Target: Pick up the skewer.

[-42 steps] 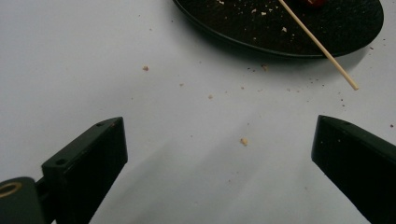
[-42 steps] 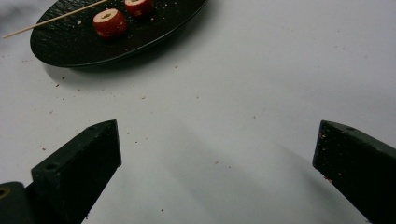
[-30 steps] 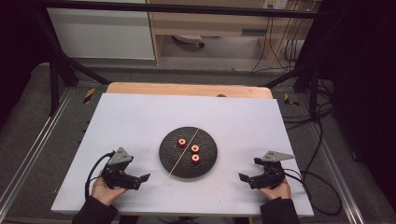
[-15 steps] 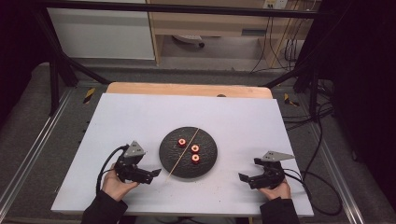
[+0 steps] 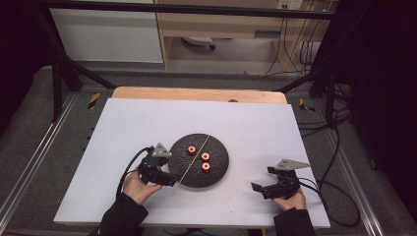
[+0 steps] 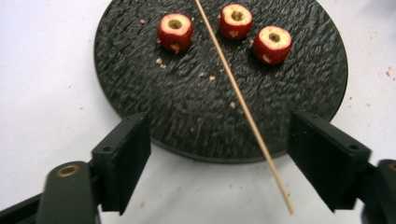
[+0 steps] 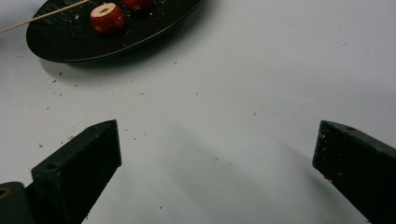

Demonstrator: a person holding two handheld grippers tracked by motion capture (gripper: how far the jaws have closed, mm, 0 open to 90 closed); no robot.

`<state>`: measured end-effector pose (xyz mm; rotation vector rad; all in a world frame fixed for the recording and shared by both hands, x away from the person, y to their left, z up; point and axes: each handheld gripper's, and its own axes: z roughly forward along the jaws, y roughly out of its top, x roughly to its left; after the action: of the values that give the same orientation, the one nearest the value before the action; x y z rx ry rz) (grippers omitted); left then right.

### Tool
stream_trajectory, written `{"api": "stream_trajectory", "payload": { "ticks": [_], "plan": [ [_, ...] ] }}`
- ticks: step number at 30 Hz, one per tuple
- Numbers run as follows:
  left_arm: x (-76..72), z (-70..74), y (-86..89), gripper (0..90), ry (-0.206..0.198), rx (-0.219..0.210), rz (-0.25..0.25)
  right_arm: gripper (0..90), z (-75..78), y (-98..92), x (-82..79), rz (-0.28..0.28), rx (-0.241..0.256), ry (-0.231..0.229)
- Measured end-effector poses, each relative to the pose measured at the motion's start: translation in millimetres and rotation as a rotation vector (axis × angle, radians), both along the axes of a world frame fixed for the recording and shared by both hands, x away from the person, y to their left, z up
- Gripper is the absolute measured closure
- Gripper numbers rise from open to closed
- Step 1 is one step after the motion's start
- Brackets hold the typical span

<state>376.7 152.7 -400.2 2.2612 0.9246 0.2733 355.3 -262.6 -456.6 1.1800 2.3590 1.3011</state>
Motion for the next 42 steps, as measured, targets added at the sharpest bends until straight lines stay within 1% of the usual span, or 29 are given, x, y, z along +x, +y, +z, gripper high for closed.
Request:
{"api": "stream_trajectory", "payload": {
  "ticks": [1, 2, 3, 6, 7, 8, 9, 12, 13, 14, 15, 16, 17, 18, 19, 20, 21, 22, 23, 24, 25, 28, 29, 33, 42],
  "plan": [
    [1.4, 0.1, -5.8, 26.9, 0.003, 0.014, 0.002, 1.8, -0.1, 0.0, 0.1, 0.000, 0.001, 0.000],
    [1.4, 0.1, -5.8, 28.4, 0.003, 0.014, 0.002, 1.8, -0.1, 0.1, 0.1, 0.000, 0.000, 0.000],
    [2.8, -0.5, -11.5, 30.3, 0.011, 0.024, 0.009, 1.8, -0.2, 0.1, 0.1, 0.001, 0.000, -0.001],
    [4.4, -1.6, -16.1, 35.8, 0.022, 0.033, 0.015, 1.8, 0.0, 0.1, 0.0, 0.001, 0.002, 0.001],
    [6.1, -3.4, -20.4, 37.5, 0.029, 0.049, 0.023, 1.8, 0.0, 0.0, 0.0, 0.001, 0.002, 0.000],
    [6.1, -3.4, -20.4, 39.4, 0.029, 0.049, 0.023, 1.8, 0.0, 0.0, 0.0, 0.001, 0.002, 0.000],
    [7.7, -5.1, -24.2, 41.2, 0.037, 0.068, 0.030, 1.7, 0.0, 0.0, 0.0, 0.001, 0.002, 0.001],
    [9.0, -6.9, -27.6, 46.5, 0.048, 0.078, 0.034, 1.8, -0.1, 0.1, 0.0, 0.002, 0.002, 0.000],
    [9.9, -8.1, -31.6, 48.4, 0.054, 0.094, 0.037, 1.8, -0.3, 0.2, 0.1, 0.002, 0.002, 0.000],
    [9.9, -8.1, -31.6, 50.2, 0.054, 0.094, 0.037, 1.8, -0.3, 0.2, 0.1, 0.002, 0.002, 0.000],
    [10.4, -8.8, -36.1, 51.9, 0.059, 0.109, 0.041, 1.8, -0.4, 0.3, 0.1, 0.002, 0.002, 0.001],
    [10.4, -8.8, -36.1, 53.5, 0.059, 0.109, 0.041, 1.8, -0.4, 0.3, 0.1, 0.002, 0.002, 0.001],
    [10.6, -8.9, -40.2, 55.1, 0.057, 0.121, 0.046, 1.8, -0.5, 0.3, 0.1, 0.002, 0.002, 0.001],
    [10.6, -8.9, -40.2, 56.2, 0.057, 0.121, 0.046, 1.8, -0.5, 0.3, 0.1, 0.002, 0.002, 0.001],
    [10.8, -9.3, -44.2, 57.8, 0.057, 0.135, 0.052, 1.8, -0.4, 0.3, 0.2, 0.003, 0.003, 0.001],
    [10.8, -9.3, -44.2, 59.3, 0.057, 0.135, 0.052, 1.8, -0.4, 0.3, 0.2, 0.003, 0.003, 0.001],
    [10.8, -10.5, -48.3, 60.5, 0.056, 0.155, 0.057, 1.8, -0.5, 0.4, 0.2, 0.003, 0.003, 0.002],
    [10.8, -10.5, -48.3, 62.2, 0.056, 0.155, 0.057, 1.8, -0.6, 0.3, 0.3, 0.004, 0.002, 0.001],
    [11.2, -11.8, -51.2, 63.6, 0.057, 0.174, 0.060, 1.8, -0.7, 0.3, 0.2, 0.004, 0.002, 0.000],
    [11.2, -11.8, -51.2, 64.9, 0.057, 0.174, 0.060, 1.8, -0.7, 0.3, 0.2, 0.004, 0.002, 0.000],
    [11.3, -13.2, -53.7, 66.2, 0.061, 0.185, 0.066, 1.8, -0.5, 0.4, 0.2, 0.004, 0.004, 0.002],
    [11.2, -14.0, -55.4, 69.6, 0.064, 0.192, 0.068, 1.8, -0.5, 0.3, 0.3, 0.007, 0.002, 0.003],
    [10.9, -14.5, -56.8, 71.0, 0.064, 0.202, 0.070, 1.8, -0.6, 0.5, 0.1, 0.005, 0.003, 0.007],
    [10.3, -15.9, -59.2, 75.4, 0.069, 0.218, 0.078, 1.8, -0.8, 0.8, 0.1, 0.005, 0.004, 0.009],
    [9.8, -16.1, -61.7, 82.7, 0.073, 0.221, 0.100, 1.8, -1.0, 0.9, 0.2, 0.007, 0.002, 0.010]
  ]
}}
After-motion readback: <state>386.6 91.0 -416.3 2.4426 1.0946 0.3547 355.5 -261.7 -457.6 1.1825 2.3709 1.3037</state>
